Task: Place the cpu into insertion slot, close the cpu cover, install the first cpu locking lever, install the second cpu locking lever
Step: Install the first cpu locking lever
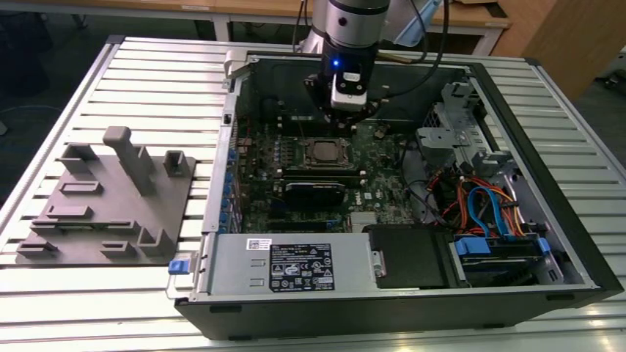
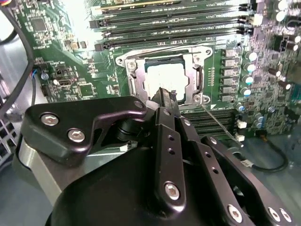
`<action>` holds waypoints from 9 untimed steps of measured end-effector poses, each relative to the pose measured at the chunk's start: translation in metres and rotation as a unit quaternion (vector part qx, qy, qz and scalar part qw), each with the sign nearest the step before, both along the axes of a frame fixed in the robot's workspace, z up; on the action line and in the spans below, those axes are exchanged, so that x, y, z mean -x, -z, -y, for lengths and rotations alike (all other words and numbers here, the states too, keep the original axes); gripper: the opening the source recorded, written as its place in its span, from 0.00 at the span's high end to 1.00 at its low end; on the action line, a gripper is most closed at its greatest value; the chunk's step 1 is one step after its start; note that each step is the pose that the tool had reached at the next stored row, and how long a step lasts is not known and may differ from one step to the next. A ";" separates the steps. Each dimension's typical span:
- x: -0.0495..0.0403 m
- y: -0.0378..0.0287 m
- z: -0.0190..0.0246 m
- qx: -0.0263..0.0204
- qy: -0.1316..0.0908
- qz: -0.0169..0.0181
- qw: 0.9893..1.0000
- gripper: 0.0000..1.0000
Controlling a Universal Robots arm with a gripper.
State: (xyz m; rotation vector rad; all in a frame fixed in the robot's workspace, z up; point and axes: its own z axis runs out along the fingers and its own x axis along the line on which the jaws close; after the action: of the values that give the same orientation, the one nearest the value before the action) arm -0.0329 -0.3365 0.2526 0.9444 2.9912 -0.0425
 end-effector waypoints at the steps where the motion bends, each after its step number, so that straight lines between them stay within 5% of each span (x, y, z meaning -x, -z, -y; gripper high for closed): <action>1: 0.0000 0.0000 0.0000 0.000 -0.006 0.000 1.000 0.90; 9: 0.0000 0.0000 0.0000 0.000 -0.049 0.000 0.999 0.90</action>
State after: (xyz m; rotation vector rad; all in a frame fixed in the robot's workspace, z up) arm -0.0329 -0.3365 0.2527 0.7973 3.0324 -0.0422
